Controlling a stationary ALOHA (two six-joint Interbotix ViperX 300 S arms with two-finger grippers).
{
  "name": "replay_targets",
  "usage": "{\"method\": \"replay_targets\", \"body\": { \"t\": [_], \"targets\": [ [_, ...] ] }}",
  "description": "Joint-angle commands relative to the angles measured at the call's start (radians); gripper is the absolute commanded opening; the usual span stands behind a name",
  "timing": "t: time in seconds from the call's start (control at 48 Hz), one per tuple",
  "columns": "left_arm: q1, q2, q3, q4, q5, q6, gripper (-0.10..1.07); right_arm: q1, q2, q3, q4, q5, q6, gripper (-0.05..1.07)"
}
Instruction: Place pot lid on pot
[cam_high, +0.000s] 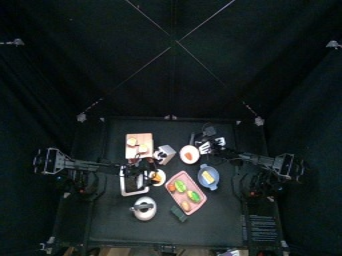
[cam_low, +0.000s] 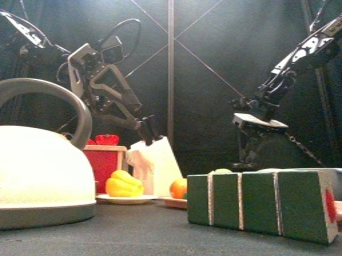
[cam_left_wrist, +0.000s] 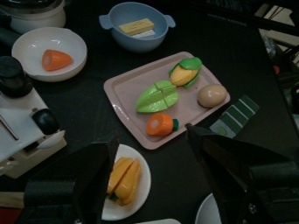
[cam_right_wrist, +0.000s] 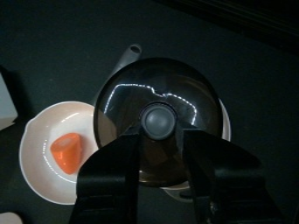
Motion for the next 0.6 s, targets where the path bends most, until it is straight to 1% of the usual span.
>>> {"method": "replay_targets", "body": {
  "t": [0.0,0.583],
  "targets": [
    [0.002,-0.006,-0.017,0.0,-0.003,0.002,0.96,-0.006,-0.009,-0.005,0.0,0.0,0.002,0.57],
    [0.002,-0.006,-0.015,-0.002,-0.003,0.002,0.96,-0.011,-0.006,0.014,-0.005,0.0,0.002,0.57]
  ]
}}
